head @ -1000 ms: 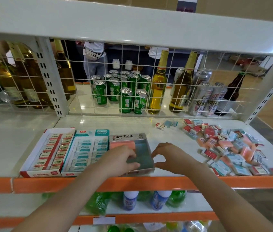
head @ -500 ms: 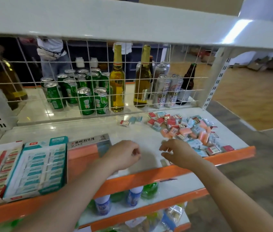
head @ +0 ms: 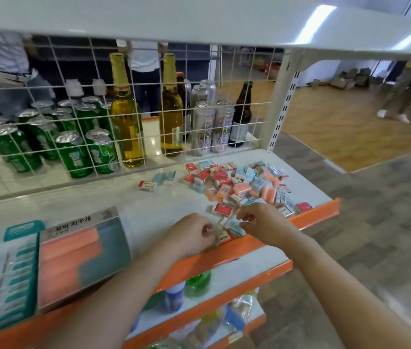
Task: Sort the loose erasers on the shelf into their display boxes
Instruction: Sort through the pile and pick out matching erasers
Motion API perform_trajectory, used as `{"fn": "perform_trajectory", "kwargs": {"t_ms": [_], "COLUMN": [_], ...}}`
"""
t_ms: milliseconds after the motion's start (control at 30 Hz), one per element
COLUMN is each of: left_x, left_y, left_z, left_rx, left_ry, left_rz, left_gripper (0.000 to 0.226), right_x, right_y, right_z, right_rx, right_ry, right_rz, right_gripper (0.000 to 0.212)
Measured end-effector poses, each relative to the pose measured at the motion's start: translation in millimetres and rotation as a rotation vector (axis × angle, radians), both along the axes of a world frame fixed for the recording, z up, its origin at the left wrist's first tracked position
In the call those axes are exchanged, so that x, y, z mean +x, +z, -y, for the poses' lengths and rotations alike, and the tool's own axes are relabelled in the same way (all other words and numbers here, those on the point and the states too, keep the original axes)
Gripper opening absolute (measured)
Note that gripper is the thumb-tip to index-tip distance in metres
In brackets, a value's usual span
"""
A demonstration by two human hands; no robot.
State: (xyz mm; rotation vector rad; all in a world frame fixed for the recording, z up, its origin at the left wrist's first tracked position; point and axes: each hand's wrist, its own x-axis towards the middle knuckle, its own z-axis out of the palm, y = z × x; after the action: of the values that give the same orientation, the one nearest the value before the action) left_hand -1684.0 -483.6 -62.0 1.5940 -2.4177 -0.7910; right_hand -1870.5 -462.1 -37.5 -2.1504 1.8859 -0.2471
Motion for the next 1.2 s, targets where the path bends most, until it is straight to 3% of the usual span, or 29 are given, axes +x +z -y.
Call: {"fn": "perform_trajectory", "kwargs": {"t_ms": [133, 500, 800, 967, 1200], "left_x": [-11, -8, 33, 52, 71], "left_y": [-5, -13, -11, -7, -4], "left_z": [4, 1, 14, 16, 16], "left_rx": [0.054, 0.106, 0.094, 0.075, 0.067], "left_ry": [-0.014, 0.098, 0.375, 0.423, 0.463], "left_rz": [-0.014, -0.252, -0.449, -0.48, -0.484], "left_gripper": [0.015, 0.022, 0.017, 0.017, 0.017], "right_x": [-6, -3, 27, 38, 61], "right_y": [-1, -10, -20, -27, -27], "right_z": [2, 14, 42, 53, 55], "right_rx": [0.0, -0.009, 0.009, 0.021, -0.035], "right_ry": [0.009, -0.063, -0.097, -0.126, -0.113], "right_rz": [0.011, 0.071, -0.011, -0.047, 0.119], "right_gripper": [0.024, 0.03, 0.027, 0.025, 0.018]}}
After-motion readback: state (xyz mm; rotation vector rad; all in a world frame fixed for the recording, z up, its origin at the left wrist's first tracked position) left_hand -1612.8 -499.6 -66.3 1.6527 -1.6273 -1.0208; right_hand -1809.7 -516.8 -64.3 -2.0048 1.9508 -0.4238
